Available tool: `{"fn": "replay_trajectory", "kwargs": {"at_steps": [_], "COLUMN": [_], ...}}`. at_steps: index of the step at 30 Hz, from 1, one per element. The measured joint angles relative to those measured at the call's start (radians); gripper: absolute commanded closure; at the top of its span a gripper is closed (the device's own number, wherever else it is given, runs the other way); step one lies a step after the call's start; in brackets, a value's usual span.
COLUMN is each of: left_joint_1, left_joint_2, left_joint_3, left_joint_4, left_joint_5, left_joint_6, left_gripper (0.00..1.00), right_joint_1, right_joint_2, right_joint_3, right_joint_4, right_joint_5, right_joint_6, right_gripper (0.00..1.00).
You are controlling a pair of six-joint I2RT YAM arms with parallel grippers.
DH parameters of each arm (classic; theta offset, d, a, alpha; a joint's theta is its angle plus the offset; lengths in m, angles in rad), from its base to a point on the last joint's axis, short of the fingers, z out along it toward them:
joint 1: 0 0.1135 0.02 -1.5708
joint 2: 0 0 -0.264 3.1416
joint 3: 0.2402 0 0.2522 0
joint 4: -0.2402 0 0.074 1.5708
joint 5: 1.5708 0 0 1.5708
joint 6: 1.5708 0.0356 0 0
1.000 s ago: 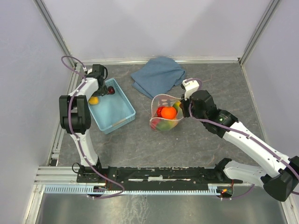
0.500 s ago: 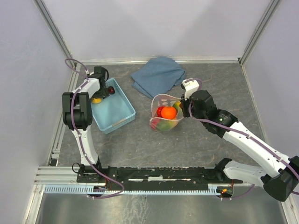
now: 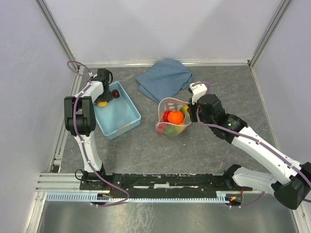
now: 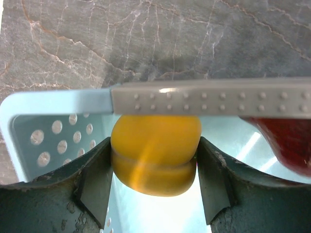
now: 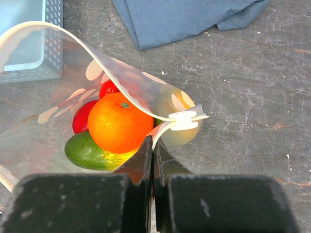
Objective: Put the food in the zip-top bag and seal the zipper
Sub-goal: Pick up the fake fruit from the bin.
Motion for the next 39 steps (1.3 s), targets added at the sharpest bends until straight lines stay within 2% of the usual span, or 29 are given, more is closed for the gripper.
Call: {"fn": "replay_trajectory", "kwargs": {"at_steps": [12,26,39], "left_joint_1": [-0.046,-0.337,-0.592], "left_joint_2": [-0.234,-0.660,-0.853], "left_joint_3": [-0.075,-0.230,-0.319], "left_joint_4": [-0.006,0.012,0.176], "left_joint_5": [0.051,0.155,0.343], "left_joint_6": [0.000,0.000,0.000], "left_gripper": [0.48,0.47,0.45], "right_joint_1": [0.000,0.000,0.000], "right_joint_2": [0.000,-0.001,-0.001], "right_joint_3": [0.000,0.000,0.001], "right_joint_4": [-0.001,-0.015,-0.031], "right_joint_5": [0.003,0.021,0.036], "right_joint_6": [0.000,0.001,0.004], "right_gripper": [0.98,0.98,0.98]}}
